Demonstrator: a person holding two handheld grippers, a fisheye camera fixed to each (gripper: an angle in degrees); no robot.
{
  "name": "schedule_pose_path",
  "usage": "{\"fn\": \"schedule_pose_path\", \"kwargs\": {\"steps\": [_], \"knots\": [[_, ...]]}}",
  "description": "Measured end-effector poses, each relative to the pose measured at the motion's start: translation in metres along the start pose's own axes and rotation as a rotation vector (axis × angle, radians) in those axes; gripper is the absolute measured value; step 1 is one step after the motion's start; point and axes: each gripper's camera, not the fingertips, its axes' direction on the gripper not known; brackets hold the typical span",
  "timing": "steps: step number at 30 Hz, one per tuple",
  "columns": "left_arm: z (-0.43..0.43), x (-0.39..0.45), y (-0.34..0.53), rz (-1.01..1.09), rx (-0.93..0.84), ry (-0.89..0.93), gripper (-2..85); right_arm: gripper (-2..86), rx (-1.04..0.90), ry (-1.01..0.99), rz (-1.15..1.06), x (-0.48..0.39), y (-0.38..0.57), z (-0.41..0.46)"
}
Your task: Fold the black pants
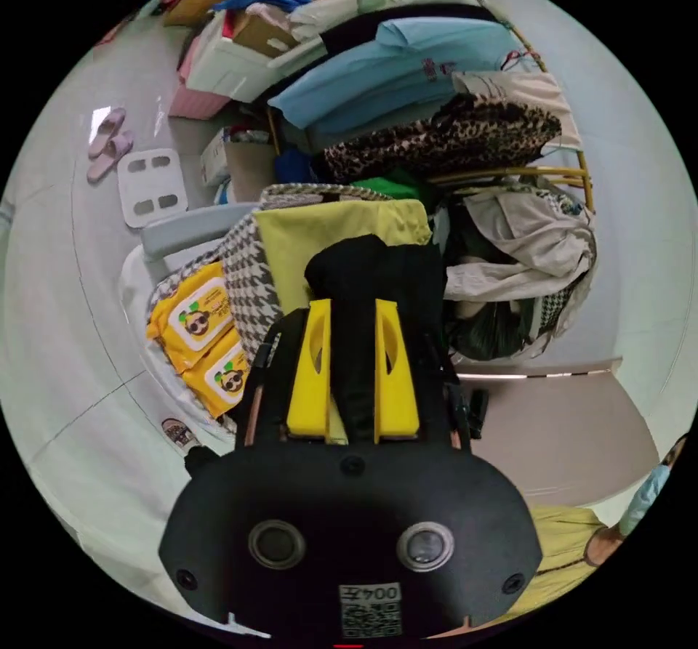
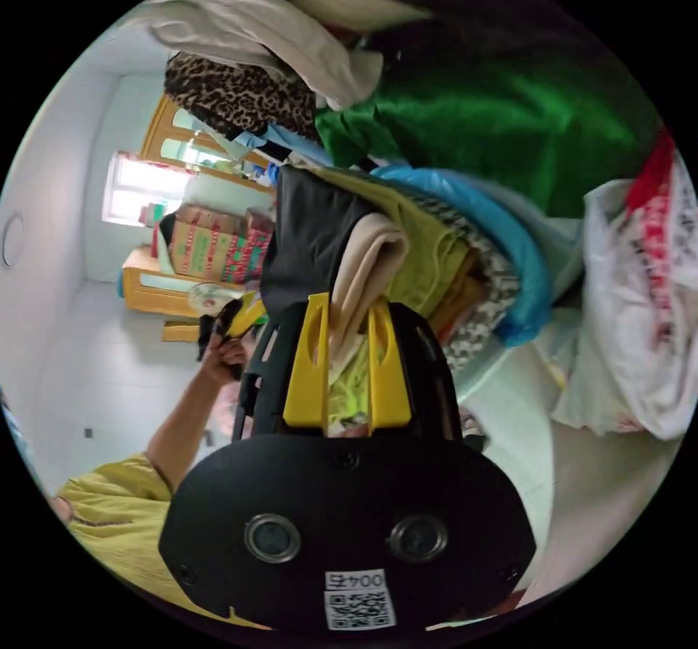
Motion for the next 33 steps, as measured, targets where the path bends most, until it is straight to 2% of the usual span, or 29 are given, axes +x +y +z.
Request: {"fn": "schedule_pose_path", "kwargs": {"steps": [3, 5, 8, 11, 13, 16, 22, 27, 30, 33], "knots": [[-0.035, 0.031, 0.04, 0.096, 0.149, -0.126, 8.0, 8.1, 0.178, 0.323, -0.198, -0.044, 0.033, -0.026], [-0.032, 0.079, 0.08, 0.343, 0.188, -0.212, 7.2, 8.0, 0.289, 0.5, -0.478, -0.091, 0.05, -0.019], [0.012, 0.134, 0.124, 0.588, 0.096, -0.246, 7.3, 8.2, 0.245, 0.55, -0.749, -0.125, 0.039, 0.032], [0.067, 0.178, 0.161, 0.799, -0.006, -0.392, 8.1, 8.0, 0.154, 0.62, -0.8, -0.122, 0.01, 0.1], [0.089, 0.195, 0.18, 0.87, -0.047, -0.473, 8.3, 7.8, 0.144, 0.657, -0.792, -0.114, -0.003, 0.13], [0.105, 0.209, 0.196, 0.892, -0.07, -0.521, 8.3, 7.8, 0.075, 0.708, -0.766, -0.09, -0.023, 0.173], [0.096, 0.238, 0.195, 0.884, -0.117, -0.469, 7.1, 7.7, 0.038, 0.784, -0.851, -0.049, -0.044, 0.237], [0.054, 0.273, 0.2, 0.785, -0.149, -0.372, 2.2, 4.7, 0.062, 0.725, -0.831, -0.004, -0.063, 0.269], [-0.013, 0.298, 0.223, 0.706, -0.01, -0.33, 0.8, 0.8, 0.158, 0.631, -0.826, 0.015, -0.065, 0.271], [-0.111, 0.315, 0.271, 0.599, 0.171, -0.289, 0.3, -0.3, 0.241, 0.507, -0.933, 0.011, -0.039, 0.272]]}}
